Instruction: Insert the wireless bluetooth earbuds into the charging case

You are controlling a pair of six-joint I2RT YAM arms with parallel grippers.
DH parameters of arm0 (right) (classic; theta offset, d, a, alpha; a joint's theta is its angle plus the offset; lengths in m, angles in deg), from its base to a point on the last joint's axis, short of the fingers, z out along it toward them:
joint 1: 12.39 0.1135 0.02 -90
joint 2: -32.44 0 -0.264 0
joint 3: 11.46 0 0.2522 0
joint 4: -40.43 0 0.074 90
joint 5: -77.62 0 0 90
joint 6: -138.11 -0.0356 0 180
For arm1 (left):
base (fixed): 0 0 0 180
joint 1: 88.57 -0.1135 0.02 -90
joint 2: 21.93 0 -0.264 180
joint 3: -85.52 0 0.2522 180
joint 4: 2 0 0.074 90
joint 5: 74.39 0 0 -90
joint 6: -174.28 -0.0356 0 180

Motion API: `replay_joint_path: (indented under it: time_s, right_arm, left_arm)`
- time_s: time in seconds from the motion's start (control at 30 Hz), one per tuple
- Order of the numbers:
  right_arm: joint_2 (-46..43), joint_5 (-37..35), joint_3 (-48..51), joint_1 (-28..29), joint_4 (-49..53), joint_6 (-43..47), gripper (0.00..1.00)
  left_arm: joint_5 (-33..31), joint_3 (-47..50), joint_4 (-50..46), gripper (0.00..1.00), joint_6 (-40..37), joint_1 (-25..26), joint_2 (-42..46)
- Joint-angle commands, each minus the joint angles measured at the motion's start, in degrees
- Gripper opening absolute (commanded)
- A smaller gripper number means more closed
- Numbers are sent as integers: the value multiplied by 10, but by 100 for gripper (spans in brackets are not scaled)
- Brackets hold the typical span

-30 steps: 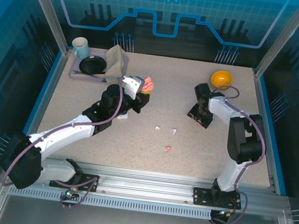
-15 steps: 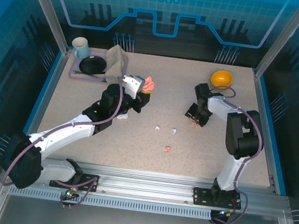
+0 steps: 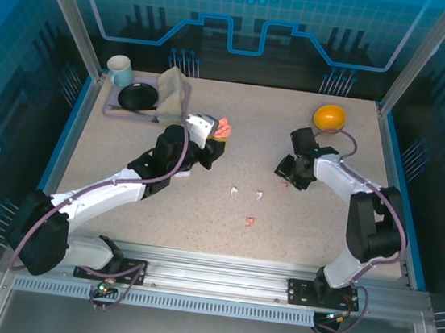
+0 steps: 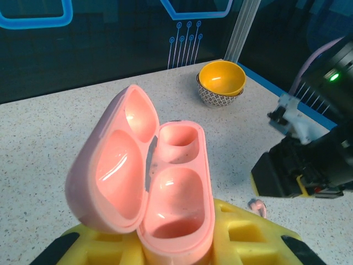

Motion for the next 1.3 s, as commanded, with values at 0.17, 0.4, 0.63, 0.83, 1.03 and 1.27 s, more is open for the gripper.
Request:
replay_joint_path:
  time_s: [0.17,0.4,0.63,0.83,1.03,1.27]
  right_arm:
    - [70,-94,-59,29,98,-30,50]
    - [98,-95,-80,34,103,-40,48]
    - [106,-77,-62,34,74,-47,48]
    - [115,-60,-49,32,48,-51,45]
    - [121,-58,-49,32,46,-49,42]
    - [117,-62,-55,30,59,-50,34]
  left_arm:
    - [5,-12,13,0,6,4,7]
    - [4,-9,12,0,5,4,12]
    - [2,-6,11,0,3,4,16]
    - [3,-7,9,0,3,4,17]
    - [2,-8,8,0,2,5,18]
    - [1,-8,8,0,3,4,18]
